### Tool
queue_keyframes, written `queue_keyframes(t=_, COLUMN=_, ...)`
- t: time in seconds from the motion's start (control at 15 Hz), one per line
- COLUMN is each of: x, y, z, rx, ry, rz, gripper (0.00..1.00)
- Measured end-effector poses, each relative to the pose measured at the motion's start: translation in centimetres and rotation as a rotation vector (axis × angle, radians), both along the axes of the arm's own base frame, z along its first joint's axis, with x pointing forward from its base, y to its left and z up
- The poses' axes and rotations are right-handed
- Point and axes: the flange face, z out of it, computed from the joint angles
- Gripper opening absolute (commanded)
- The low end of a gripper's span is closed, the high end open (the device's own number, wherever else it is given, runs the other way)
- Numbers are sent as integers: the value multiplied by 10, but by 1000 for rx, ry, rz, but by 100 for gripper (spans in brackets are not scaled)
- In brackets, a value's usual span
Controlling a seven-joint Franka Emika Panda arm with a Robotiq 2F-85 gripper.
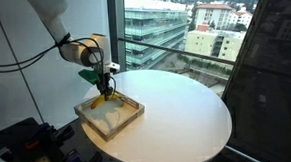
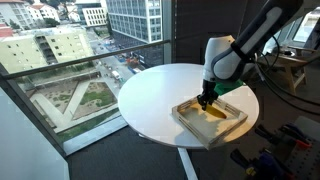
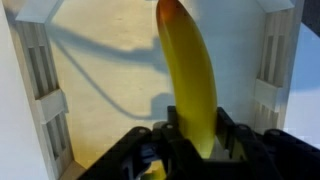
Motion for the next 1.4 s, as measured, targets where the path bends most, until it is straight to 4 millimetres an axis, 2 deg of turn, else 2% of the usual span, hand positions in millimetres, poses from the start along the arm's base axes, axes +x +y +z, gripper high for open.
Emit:
queue_keyframes(t=0.07, x=0, y=0, z=0, rx=0, ry=0, rz=0, gripper=16)
queue_keyframes(t=0.67, x=-4, y=6, z=-16, rx=-3, ry=19, rz=11, gripper=16)
queue_keyframes(t=1.33, x=6, y=-12, z=-36, rx=-16, ry=7, rz=-27, gripper=16)
queue_keyframes(t=1.4, x=7, y=-13, z=-38, rx=-17, ry=9, rz=-29, gripper=44)
